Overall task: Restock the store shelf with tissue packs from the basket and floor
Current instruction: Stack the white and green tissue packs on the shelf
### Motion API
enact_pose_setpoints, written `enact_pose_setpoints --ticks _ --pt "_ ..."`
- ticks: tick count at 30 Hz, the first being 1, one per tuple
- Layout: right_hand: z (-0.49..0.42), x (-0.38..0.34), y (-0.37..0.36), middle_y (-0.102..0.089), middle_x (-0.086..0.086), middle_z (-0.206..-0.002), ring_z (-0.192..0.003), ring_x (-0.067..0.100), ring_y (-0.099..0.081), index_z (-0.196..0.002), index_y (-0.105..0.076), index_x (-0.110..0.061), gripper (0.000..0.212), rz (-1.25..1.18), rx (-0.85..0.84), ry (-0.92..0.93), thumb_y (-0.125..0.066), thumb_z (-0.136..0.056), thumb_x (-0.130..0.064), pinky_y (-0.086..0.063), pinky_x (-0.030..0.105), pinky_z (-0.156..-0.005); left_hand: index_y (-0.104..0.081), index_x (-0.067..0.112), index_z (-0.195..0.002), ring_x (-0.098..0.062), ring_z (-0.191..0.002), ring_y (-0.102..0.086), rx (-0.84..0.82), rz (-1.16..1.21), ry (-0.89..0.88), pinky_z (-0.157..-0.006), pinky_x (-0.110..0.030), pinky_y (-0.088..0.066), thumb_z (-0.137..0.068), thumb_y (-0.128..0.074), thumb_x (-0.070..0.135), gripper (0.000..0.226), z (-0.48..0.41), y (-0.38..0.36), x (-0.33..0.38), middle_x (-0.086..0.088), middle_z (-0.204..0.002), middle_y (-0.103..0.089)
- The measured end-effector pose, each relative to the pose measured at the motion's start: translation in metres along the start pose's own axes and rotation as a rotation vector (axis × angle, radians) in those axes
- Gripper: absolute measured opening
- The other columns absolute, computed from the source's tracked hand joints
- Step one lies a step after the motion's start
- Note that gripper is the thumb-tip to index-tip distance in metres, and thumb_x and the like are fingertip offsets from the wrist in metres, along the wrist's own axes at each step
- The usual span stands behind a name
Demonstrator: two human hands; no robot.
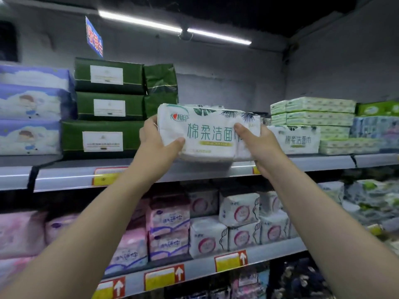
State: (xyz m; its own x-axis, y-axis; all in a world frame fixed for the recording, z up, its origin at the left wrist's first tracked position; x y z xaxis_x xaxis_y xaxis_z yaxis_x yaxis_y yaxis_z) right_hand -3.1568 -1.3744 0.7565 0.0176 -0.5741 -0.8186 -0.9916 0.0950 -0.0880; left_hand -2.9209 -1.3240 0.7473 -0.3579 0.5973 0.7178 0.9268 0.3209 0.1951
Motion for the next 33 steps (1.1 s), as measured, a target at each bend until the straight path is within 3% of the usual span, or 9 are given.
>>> enact_pose_setpoints --ticks 2,5,10,15,24,26,28,30,33 --pt "-0.021 0.009 0.018 -0.067 -0.005 -0.114 -0.101 0.011 -0.064 -0.116 -0.053 -0.019 0.045 0.069 0.003 0.01 -0.072 -0.083 -0.042 -0.049 0.033 -0.092 -0.025 0.035 -0.14 -0.018 -0.121 -0.05 -0.012 -0.042 -0.009 -0.107 -0.046 -0.041 -0.089 -0.061 0.027 0.064 -0.016 -0.025 -0.002 0.0 -0.144 -0.037" --pt "-0.05 0.024 0.038 -0.049 -0.001 -0.144 -0.131 0.021 -0.046 -0.148 -0.032 -0.022 0.095 0.238 0.0 0.033 -0.068 -0.071 -0.066 -0.038 0.044 -0.11 -0.026 0.026 -0.145 -0.018 -0.125 -0.046 -0.026 -0.136 -0.019 -0.11 -0.046 -0.037 -0.091 -0.059 0.02 0.064 -0.036 -0.059 -0.008 -0.001 -0.144 -0.037" --pt "-0.089 0.038 0.058 -0.051 0.004 -0.136 -0.125 0.023 -0.047 -0.133 -0.048 -0.008 0.063 0.551 0.005 0.086 -0.067 -0.086 -0.046 -0.038 0.043 -0.107 -0.039 0.016 -0.139 -0.014 -0.121 -0.048 0.0 -0.29 0.023 -0.096 -0.024 -0.035 -0.091 -0.063 0.014 0.054 -0.053 -0.089 -0.02 0.0 -0.138 -0.05" --pt "-0.097 0.049 0.065 -0.045 0.009 -0.145 -0.134 0.029 -0.041 -0.144 -0.037 -0.007 0.066 0.712 -0.022 0.039 -0.067 -0.09 -0.03 -0.034 0.035 -0.106 -0.045 0.013 -0.123 -0.011 -0.096 -0.049 0.044 -0.448 0.038 -0.078 -0.024 -0.036 -0.078 -0.078 0.016 0.056 -0.061 -0.1 -0.023 -0.002 -0.123 -0.057" --pt "-0.088 0.064 0.065 -0.058 0.015 -0.121 -0.103 0.028 -0.055 -0.128 -0.044 -0.002 0.048 0.787 0.108 -0.019 -0.062 -0.094 -0.029 -0.038 0.031 -0.076 -0.04 0.015 -0.136 -0.027 -0.113 -0.057 -0.068 -0.603 0.028 -0.084 -0.029 -0.041 -0.09 -0.064 0.025 0.053 -0.065 -0.105 -0.026 -0.006 -0.128 -0.06" --pt "-0.082 0.064 0.06 -0.055 0.018 -0.125 -0.112 0.032 -0.054 -0.129 -0.041 0.0 0.049 0.867 0.105 0.001 -0.058 -0.096 -0.03 -0.041 0.035 -0.081 -0.036 0.015 -0.141 -0.028 -0.115 -0.056 -0.142 -0.632 0.033 -0.088 -0.031 -0.043 -0.094 -0.057 0.031 0.054 -0.065 -0.104 -0.03 -0.008 -0.132 -0.057" --pt "-0.073 0.067 0.056 -0.042 0.019 -0.142 -0.13 0.034 -0.041 -0.145 -0.026 0.002 0.068 0.99 0.075 0.03 -0.053 -0.097 -0.038 -0.038 0.039 -0.1 -0.025 0.013 -0.148 -0.029 -0.127 -0.048 -0.196 -0.66 0.021 -0.1 -0.036 -0.042 -0.095 -0.053 0.037 0.065 -0.063 -0.104 -0.032 -0.011 -0.145 -0.045" --pt "-0.057 0.067 0.053 -0.021 0.017 -0.157 -0.145 0.031 -0.021 -0.153 -0.008 0.0 0.081 1.119 0.046 0.081 -0.045 -0.098 -0.047 -0.023 0.037 -0.115 -0.011 0.011 -0.153 -0.028 -0.145 -0.024 -0.196 -0.721 -0.047 -0.116 -0.043 -0.026 -0.095 -0.051 0.041 0.077 -0.059 -0.104 -0.031 -0.011 -0.16 -0.015" --pt "-0.03 0.065 0.052 -0.007 0.013 -0.162 -0.15 0.026 -0.005 -0.154 -0.004 -0.002 0.084 1.259 -0.003 0.176 -0.041 -0.097 -0.052 -0.008 0.037 -0.121 0.007 0.01 -0.154 -0.022 -0.149 0.01 -0.171 -0.907 -0.217 -0.119 -0.046 0.0 -0.098 -0.043 0.047 0.083 -0.047 -0.109 -0.021 -0.007 -0.161 0.017"
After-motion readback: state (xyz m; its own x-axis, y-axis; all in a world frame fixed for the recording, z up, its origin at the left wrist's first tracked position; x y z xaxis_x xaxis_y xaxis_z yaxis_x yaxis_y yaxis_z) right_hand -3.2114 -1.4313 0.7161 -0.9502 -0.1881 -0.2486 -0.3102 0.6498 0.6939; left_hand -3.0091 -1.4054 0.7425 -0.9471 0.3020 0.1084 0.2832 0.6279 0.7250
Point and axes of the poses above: each hand's wrist, its own z-axis away from the middle knuckle, its own y-axis out of the back of the hand, x = y × z, the point moved 5 cm from there along -z, towards the middle knuckle
